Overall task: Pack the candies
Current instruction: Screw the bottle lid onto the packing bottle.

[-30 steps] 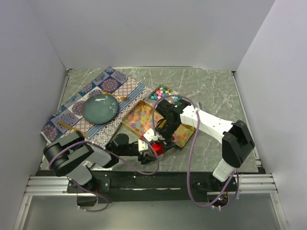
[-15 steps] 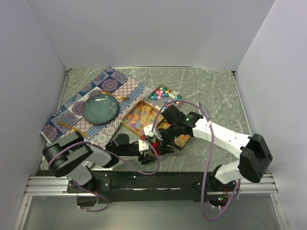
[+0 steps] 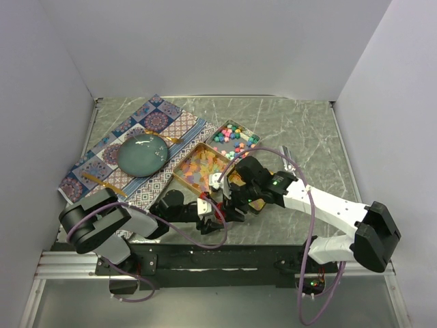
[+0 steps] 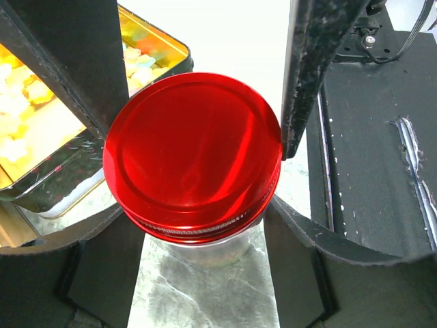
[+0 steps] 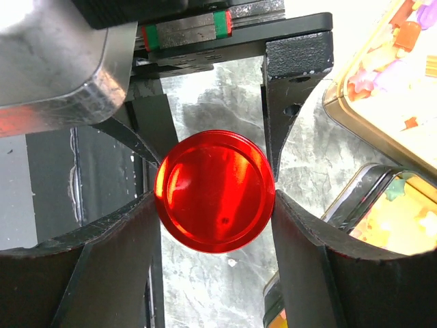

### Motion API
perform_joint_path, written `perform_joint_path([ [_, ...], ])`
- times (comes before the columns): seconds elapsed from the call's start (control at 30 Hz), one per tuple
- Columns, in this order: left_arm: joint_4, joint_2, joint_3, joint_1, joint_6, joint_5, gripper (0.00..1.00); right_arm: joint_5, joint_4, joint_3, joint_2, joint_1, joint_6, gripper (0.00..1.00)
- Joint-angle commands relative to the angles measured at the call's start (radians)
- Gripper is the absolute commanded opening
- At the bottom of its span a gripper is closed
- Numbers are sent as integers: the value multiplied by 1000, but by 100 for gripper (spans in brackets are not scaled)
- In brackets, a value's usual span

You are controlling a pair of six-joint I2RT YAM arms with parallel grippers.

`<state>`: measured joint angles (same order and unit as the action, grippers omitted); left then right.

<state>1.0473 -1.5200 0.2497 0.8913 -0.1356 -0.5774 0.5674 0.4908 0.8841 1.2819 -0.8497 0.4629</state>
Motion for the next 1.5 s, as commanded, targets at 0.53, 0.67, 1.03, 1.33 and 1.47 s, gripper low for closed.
perform_joint_path([
  [0.53, -69, -61, 22, 5, -47, 68, 1, 15, 416, 139, -96, 239, 581, 100],
  [0.67, -76, -77, 31, 5, -45, 71, 1, 113, 302, 183, -14, 244, 790, 100],
  [1.03, -79, -77, 31, 3, -50, 82, 1, 243, 808, 532, 370, 213, 1414, 100],
  [1.33, -86, -80, 36, 5, -52, 83, 1, 212, 948, 530, 384, 175, 1516, 100],
  [1.47, -86, -78, 36, 5, -53, 82, 1, 241, 950, 564, 427, 138, 1452, 100],
])
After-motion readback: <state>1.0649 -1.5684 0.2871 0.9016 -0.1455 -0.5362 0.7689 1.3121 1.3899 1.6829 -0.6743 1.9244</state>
